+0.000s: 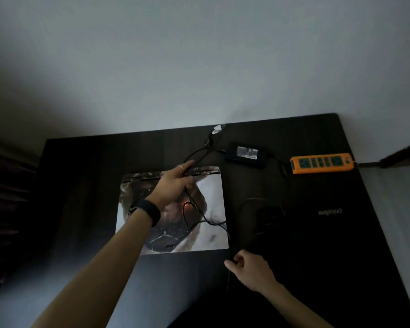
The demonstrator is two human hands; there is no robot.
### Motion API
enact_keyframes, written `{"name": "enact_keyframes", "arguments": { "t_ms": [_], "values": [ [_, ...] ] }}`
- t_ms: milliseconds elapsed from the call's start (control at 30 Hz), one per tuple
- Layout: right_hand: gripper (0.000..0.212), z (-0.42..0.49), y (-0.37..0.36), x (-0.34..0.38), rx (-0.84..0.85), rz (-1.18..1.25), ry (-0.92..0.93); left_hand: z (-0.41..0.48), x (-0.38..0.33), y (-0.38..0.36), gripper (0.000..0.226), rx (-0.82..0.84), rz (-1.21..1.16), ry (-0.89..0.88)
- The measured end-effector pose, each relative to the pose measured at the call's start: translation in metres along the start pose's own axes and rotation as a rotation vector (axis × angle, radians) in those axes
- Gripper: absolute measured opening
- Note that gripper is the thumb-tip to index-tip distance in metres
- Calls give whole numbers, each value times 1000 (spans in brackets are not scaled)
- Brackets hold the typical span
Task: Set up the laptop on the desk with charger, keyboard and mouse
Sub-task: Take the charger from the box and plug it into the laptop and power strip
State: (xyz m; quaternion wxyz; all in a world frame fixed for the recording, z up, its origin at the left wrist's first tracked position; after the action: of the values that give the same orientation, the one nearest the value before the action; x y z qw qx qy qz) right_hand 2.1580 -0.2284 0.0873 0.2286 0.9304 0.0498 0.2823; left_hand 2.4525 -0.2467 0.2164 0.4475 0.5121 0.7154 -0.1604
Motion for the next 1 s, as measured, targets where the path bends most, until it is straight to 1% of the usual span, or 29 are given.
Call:
{"name": "enact_keyframes", "arguments": {
  "t_ms": [33, 67, 100, 133, 167, 200, 233, 267, 300, 333, 367, 400, 433, 467, 500, 567, 633, 700, 767, 833, 900, 933, 1000],
  "values": [
    [28, 2, -4, 1, 5, 39, 11, -1, 6, -8, 63, 21, 107, 19],
    [24, 6, -5, 0, 5, 58, 17, -3, 13, -13, 73, 5, 238, 34],
    [27, 12, -4, 1, -7, 53, 25, -6, 17, -14, 81, -53, 335, 48],
    [29, 13, -1, 2, -24, 39, 30, -14, 22, -13, 85, -144, 352, 68],
    [29, 14, 4, 5, -34, 48, 30, -26, 22, -9, 84, -262, 304, 75],
    [27, 12, 10, 10, -44, 103, 37, -41, 25, -4, 77, -396, 230, 69],
    [26, 9, 17, 15, -52, 213, 39, -59, 31, -2, 66, -523, 186, 58],
    [25, 6, 23, 19, -54, 362, 32, -77, 40, -6, 53, -617, 178, 53],
    [24, 2, 28, 23, -45, 531, 17, -92, 51, -16, 39, -637, 185, 54],
    [22, -1, 32, 28, -36, 697, -1, -103, 62, -32, 29, -585, 172, 61],
    [19, -3, 39, 36, -34, 845, -7, -109, 75, -53, 25, -476, 139, 90],
    [16, -4, 47, 45, -39, 964, -1, -114, 86, -77, 28, -343, 98, 120],
    [14, -5, 55, 54, -36, 1066, 11, -120, 95, -97, 37, -247, 73, 127],
    [13, -6, 64, 63, -27, 1160, 19, -123, 98, -111, 45, -202, 78, 100],
    [13, -6, 74, 71, -18, 1254, 28, -126, 99, -119, 47, -193, 109, 71],
    [11, -7, 95, 85, -8, 1413, 34, -129, 97, -123, 37, -214, 124, 42],
    [8, -5, 119, 92, -31, 1487, 39, -132, 87, -109, 32, -282, 182, 74],
    [7, -4, 138, 94, -63, 1499, 50, -141, 62, -90, 35, -329, 187, 69],
    [9, -3, 153, 96, -92, 1494, 56, -141, 35, -78, 35, -274, 121, 37],
    [9, -2, 168, 97, -124, 1525, 69, -143, 16, -73, 27, -190, 63, 68],
    [8, 0, 187, 100, -171, 1588, 85, -142, 0, -64, 31, -167, 51, 69],
    [7, 2, 196, 100, -199, 1597, 91, -142, -6, -57, 33, -174, 70, 61],
    [7, 6, 212, 101, -244, 1598, 98, -136, -16, -39, 26, -186, 203, 49]
  ]
}}
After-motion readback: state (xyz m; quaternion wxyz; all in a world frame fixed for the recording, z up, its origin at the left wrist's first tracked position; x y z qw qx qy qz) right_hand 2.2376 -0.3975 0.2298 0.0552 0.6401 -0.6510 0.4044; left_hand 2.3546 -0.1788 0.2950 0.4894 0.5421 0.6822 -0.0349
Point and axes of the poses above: each hand's wrist, its own z-axis towards the middle knuckle, its own y-axis out of the back of the hand, x = y × z, the point moved 10 cm from there along z, towards the middle knuckle, and after that the axes turned 4 degrees about y, right-handed, at the moved point
